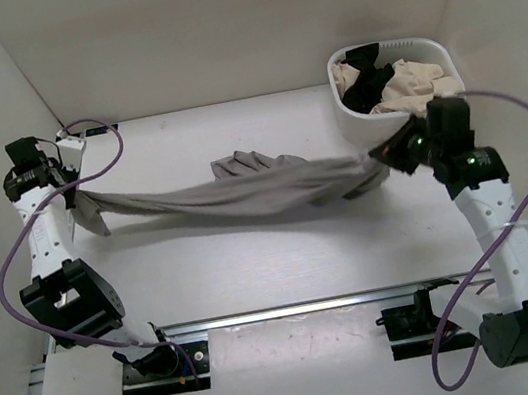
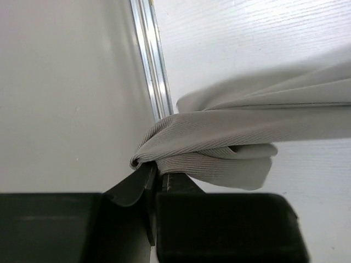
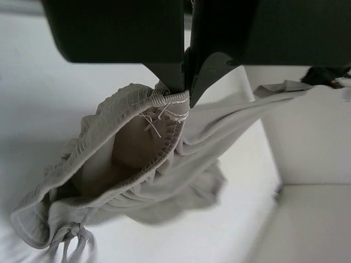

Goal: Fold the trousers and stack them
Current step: Flatten the trousers out

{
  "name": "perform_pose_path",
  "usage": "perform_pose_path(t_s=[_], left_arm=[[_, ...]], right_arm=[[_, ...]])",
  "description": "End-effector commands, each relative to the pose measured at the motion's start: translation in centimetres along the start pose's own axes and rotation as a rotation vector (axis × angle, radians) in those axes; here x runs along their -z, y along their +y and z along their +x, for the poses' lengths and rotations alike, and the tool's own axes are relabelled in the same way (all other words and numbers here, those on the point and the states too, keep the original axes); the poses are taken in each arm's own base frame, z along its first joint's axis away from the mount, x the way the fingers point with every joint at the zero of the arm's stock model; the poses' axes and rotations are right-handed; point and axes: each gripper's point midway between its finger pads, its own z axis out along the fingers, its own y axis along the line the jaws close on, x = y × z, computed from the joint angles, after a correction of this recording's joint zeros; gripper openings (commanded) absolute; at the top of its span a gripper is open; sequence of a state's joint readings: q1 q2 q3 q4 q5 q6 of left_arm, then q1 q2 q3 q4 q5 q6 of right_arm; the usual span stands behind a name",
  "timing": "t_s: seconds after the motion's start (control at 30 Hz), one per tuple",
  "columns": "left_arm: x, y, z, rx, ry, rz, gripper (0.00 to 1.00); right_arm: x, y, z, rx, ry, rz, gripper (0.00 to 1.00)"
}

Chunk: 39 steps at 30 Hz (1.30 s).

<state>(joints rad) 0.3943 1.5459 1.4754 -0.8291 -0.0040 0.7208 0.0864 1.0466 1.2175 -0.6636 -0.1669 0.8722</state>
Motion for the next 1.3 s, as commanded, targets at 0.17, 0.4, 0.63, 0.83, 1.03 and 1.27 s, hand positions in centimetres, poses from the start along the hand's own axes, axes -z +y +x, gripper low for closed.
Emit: perform_pose_path(t_s=[0.17, 0.4, 0.63, 0.83, 1.03, 1.27], left_arm=[[-1.1, -2.8, 1.9, -0.048, 0.034, 0.089, 0.14], [-2.5, -3.6, 3.2, -0.075, 0.083, 0.124, 0.14], [-0.1, 0.3, -0.8, -0.069, -0.011, 0.011, 0.14], [-0.9, -4.2, 4.6, -0.119, 0.086, 0.106, 0.18], [-0.6, -10.0, 12.6, -0.288, 0.213, 0.234, 0.31], [2.3, -11.0, 19.6, -0.462, 0.364, 0.328, 0.76]], right_arm=[[-0.8, -9.4, 6.7, -0.151, 0.117, 0.205, 0.0], [-2.2, -10.5, 2.0, -0.129, 0.054, 0.211, 0.0], [-0.5, -4.6, -5.1, 0.002, -0.007, 0.135, 0.0], [0.9, -12.9, 1.6, -0.192, 0.065, 0.297, 0.0], [3.9, -21.3, 7.8, -0.327, 0.061, 0.584, 0.0], [5.0, -25.1, 9.8, -0.347, 0.03, 0.735, 0.0]])
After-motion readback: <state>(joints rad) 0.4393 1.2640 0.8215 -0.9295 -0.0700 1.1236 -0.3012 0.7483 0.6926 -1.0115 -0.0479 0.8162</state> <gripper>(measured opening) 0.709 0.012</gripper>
